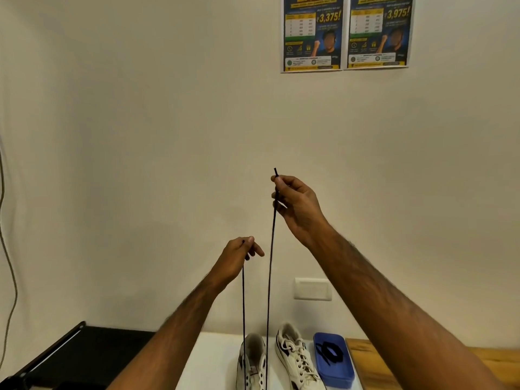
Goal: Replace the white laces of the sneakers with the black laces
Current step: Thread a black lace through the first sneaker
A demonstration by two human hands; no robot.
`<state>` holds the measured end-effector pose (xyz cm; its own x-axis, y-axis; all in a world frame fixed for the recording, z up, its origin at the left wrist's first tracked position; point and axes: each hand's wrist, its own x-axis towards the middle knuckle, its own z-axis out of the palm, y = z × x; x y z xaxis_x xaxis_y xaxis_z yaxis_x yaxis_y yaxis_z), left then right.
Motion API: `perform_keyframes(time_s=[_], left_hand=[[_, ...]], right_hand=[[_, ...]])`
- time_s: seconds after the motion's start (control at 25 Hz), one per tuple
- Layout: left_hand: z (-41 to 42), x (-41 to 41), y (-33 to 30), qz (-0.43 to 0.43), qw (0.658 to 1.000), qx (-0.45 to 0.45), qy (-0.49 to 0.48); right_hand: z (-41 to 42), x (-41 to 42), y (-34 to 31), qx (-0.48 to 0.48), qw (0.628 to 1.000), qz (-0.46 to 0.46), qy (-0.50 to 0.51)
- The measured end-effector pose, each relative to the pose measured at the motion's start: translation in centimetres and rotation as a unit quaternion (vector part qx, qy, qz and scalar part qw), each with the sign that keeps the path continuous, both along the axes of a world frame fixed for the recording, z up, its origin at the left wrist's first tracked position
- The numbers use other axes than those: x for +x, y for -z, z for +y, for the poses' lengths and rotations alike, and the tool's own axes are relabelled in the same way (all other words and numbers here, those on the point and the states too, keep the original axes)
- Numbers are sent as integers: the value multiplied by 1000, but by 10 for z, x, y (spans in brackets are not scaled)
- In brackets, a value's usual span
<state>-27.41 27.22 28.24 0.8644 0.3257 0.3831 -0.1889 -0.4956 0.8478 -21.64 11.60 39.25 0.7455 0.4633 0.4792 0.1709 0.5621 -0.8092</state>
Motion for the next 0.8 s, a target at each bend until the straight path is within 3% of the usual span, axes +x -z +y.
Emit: perform_keyframes(time_s=[0.12, 0.28, 0.44, 0.52, 0.64, 0.72, 0.8], left_hand=[[8, 1, 0, 0, 999, 22, -41], [21, 3, 12, -28, 999, -34, 2], [34, 2, 41, -27, 998, -57, -21], [41, 1, 57, -53, 989, -135, -20], [43, 5, 66, -89, 965, -244, 45], [44, 11, 72, -117, 958, -254, 65], [51, 15, 95, -114, 977, -183, 5]], right_hand=[[6, 8, 20, -63, 998, 31, -8], [30, 12, 95, -330, 943, -17, 36], [47, 8, 148, -355, 934, -6, 47], [47, 13, 164, -411, 910, -33, 42], [51, 21, 198, -473, 876, -88, -41], [56, 27, 217, -447, 889, -80, -65], [59, 38, 227, -394, 916, -45, -64]])
